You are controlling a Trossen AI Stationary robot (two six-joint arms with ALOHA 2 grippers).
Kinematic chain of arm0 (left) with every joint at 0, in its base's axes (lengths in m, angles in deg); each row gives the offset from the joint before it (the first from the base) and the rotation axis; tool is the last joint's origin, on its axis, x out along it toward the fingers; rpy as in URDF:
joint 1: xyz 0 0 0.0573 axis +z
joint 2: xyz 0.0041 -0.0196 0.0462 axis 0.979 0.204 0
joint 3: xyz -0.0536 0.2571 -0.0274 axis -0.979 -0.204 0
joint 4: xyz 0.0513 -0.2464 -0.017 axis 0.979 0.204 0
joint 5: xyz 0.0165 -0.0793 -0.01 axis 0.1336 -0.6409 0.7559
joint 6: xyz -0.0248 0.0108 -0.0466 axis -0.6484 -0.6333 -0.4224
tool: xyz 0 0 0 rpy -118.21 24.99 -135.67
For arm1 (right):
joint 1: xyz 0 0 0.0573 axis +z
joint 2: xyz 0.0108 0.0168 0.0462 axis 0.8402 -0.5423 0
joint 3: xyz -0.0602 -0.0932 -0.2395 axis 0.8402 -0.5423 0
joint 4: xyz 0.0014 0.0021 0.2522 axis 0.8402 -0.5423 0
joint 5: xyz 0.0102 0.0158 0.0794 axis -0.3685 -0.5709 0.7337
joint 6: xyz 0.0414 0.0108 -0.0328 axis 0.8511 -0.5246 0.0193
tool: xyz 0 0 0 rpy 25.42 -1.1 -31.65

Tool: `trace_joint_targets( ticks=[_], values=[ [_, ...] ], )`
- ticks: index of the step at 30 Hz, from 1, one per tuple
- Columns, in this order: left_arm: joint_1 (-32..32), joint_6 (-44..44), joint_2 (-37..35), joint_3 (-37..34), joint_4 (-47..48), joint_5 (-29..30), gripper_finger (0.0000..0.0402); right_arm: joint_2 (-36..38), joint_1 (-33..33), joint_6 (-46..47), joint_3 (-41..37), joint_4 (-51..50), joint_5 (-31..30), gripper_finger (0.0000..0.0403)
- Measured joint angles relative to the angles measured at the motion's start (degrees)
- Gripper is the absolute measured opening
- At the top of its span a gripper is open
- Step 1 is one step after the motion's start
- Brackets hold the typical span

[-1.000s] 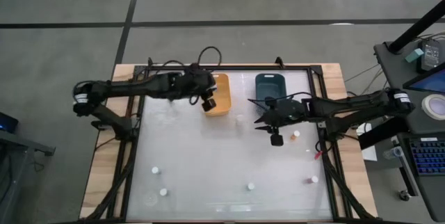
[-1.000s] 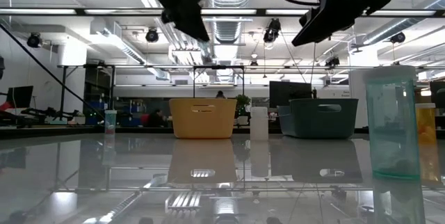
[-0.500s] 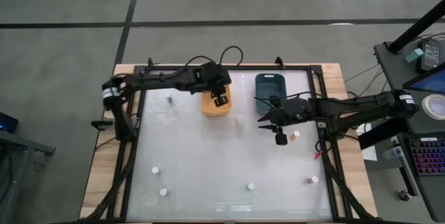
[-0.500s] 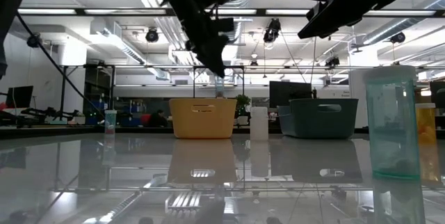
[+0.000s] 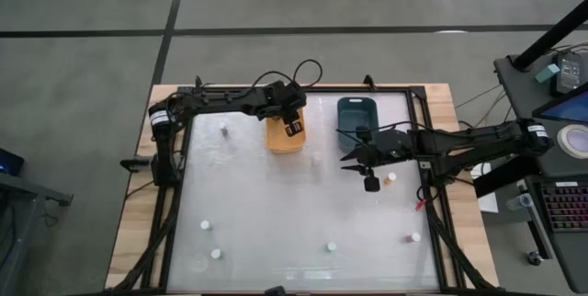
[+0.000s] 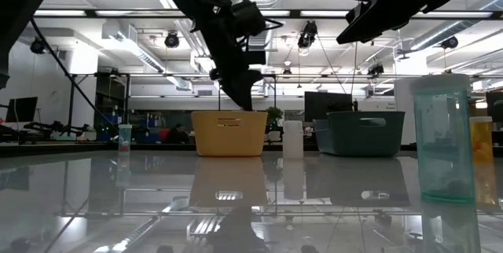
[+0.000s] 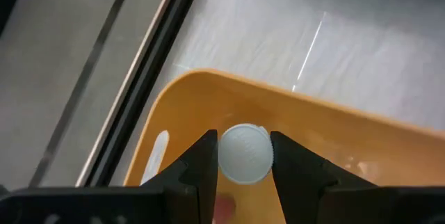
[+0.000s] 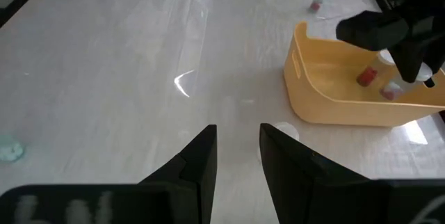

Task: Pick and place medicine bottles into bin by pill shape (circle, oval)
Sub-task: Put the blue capsule bottle into the yellow bin

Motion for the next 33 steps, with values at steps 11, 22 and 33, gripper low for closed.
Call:
trace_joint_targets(
  ticks=[11, 22, 33],
  values=[
    [0.41, 0.07, 0.8, -0.95, -1.24, 1.9, 0.0098, 0.0, 0.0, -0.49, 0.0, -0.03, 0.0, 0.01],
    [1.07, 0.13, 0.82, -2.02, -3.99, 2.5, 0.0098, -0.02, 0.0, -0.64, 0.0, -0.04, 0.02, 0.01],
    [1.22, 0.1, 0.9, -5.81, -8.19, 2.81, 0.0098, 0.0, 0.0, -0.69, 0.0, -0.03, 0.02, 0.01]
  ],
)
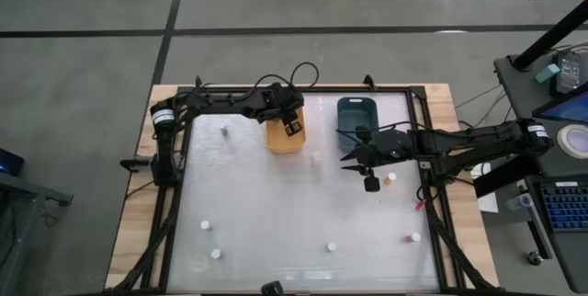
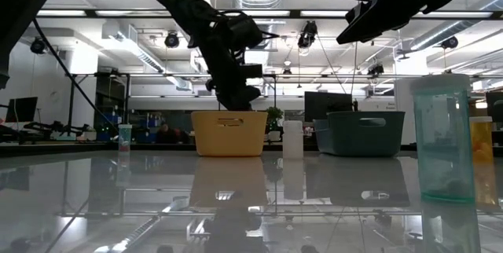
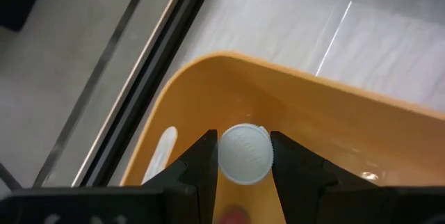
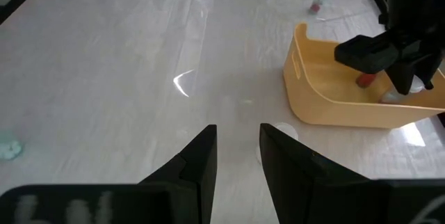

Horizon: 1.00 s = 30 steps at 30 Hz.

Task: Pick and place medicine bottles into bin by pill shape (circle, oval)
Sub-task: Put the blue capsule bottle into the yellow bin

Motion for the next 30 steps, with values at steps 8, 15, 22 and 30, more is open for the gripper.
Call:
trace_joint_targets(
  ticks=[8, 15, 22, 30],
  values=[
    [0.28, 0.02, 0.0, -0.13, -1.98, 0.1, 0.0098, -0.02, 0.0, -0.09, 0.0, -0.02, 0.0, 0.01],
    [0.28, -0.28, 0.0, -0.86, -2.51, 0.17, 0.0098, -0.02, 0.0, -0.06, 0.0, -0.04, 0.0, 0.01],
    [0.29, -0.37, 0.0, -3.03, -4.93, 0.25, 0.0098, -0.02, 0.0, -0.04, 0.0, -0.15, 0.02, 0.01],
    [0.33, -0.35, 0.0, -3.54, -5.31, 2.09, 0.0098, -0.02, 0.0, -0.07, 0.0, -0.13, 0.02, 0.01]
  ],
)
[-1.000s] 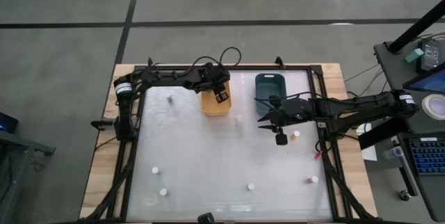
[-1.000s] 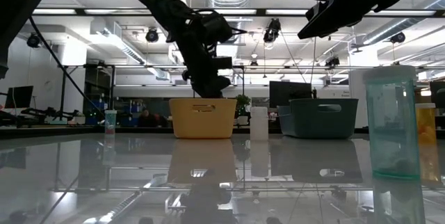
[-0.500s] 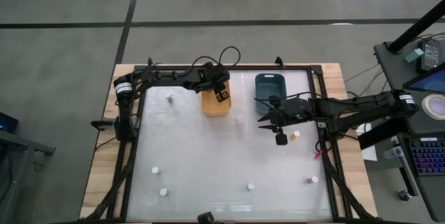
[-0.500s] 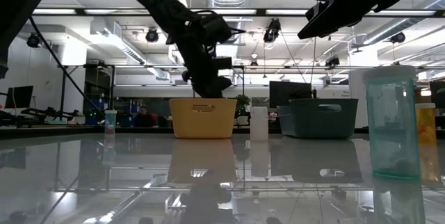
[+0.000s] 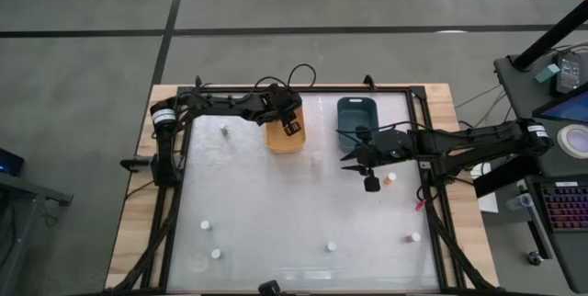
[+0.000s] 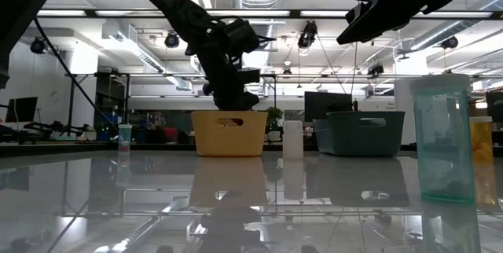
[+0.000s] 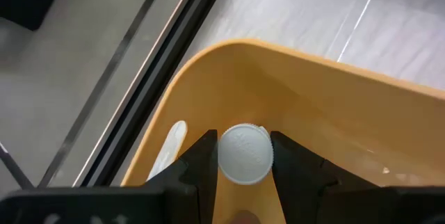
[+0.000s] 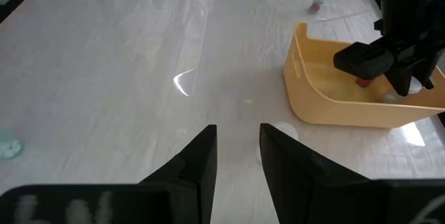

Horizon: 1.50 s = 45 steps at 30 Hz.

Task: Pick and place medicine bottles into bin by pill shape (circle, oval)
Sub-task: Put the blue capsule bottle into the yellow bin, then put the white tablet bottle into the green bin

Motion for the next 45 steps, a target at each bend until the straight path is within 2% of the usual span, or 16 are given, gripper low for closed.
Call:
trace_joint_targets(
  ticks=[13, 22, 27, 37, 45],
  values=[
    [-0.02, -0.02, 0.0, -0.07, -0.04, -0.02, 0.0102, 0.0, 0.0, 0.04, 0.0, -0.04, -0.02, 0.01],
    [-0.02, -0.17, 0.0, -0.07, -0.03, -0.04, 0.0171, 0.0, 0.0, 0.07, 0.0, -0.07, -0.01, 0.01],
    [-0.02, 0.05, -0.49, 0.39, 1.39, -0.09, 0.0188, 0.0, 0.0, 0.07, 0.0, -0.07, -0.01, 0.01],
    [-1.87, -0.05, -10.96, 0.54, 6.55, 0.15, 0.019, -0.07, 0.0, 0.93, 0.0, 0.24, -0.12, 0.01],
    [-10.63, -1.49, -20.99, -4.41, 1.42, 0.11, 0.019, -2.35, 0.0, 2.49, 0.0, 7.07, -1.47, 0.01]
  ],
)
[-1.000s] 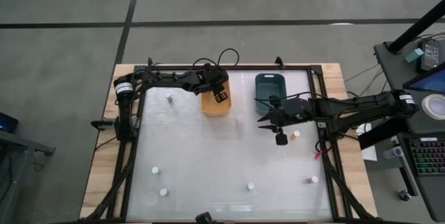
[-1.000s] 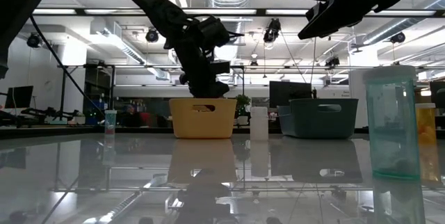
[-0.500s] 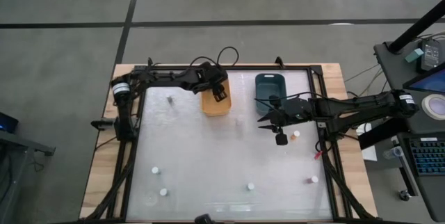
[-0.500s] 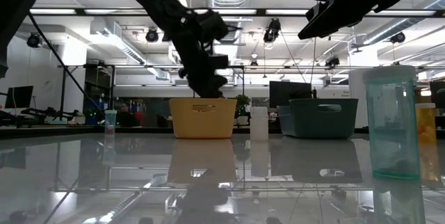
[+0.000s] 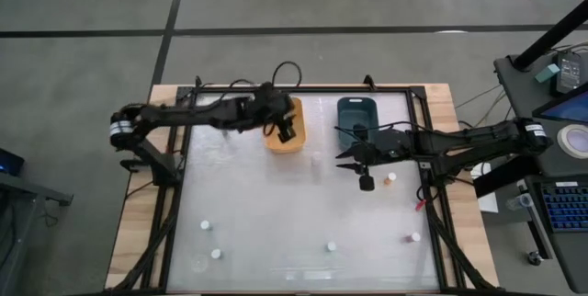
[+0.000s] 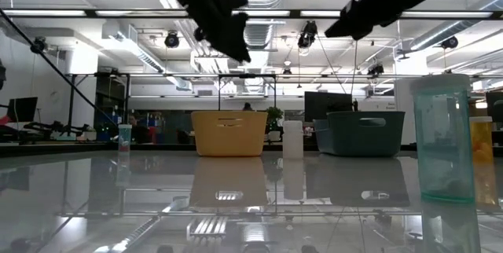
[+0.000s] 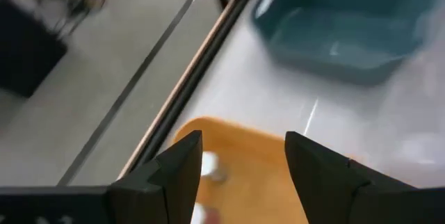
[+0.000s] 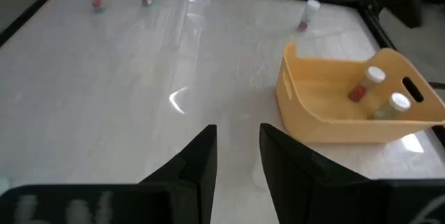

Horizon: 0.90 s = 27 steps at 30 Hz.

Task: Pick and place medicine bottles into bin by pill shape (circle, oval)
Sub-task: Put the white tablet bottle into the green bin

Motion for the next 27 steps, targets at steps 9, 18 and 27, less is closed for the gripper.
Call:
trace_joint_targets(
  ticks=[9, 18, 27],
  values=[
    [-7.61, 0.0, -9.18, -13.22, -15.35, -0.13, 0.019, -4.8, 0.0, 2.83, 0.02, 10.26, -0.12, 0.01],
    [-7.9, 0.08, -16.51, -22.23, -22.29, 0.03, 0.019, -9.64, 0.0, 9.7, 2.04, 15.34, -0.12, 0.01],
    [-7.9, 1.95, -22.33, -25.87, -22.42, 1.11, 0.019, -14.19, 0.0, 13.06, 5.09, 13.06, -0.12, 0.01]
  ],
)
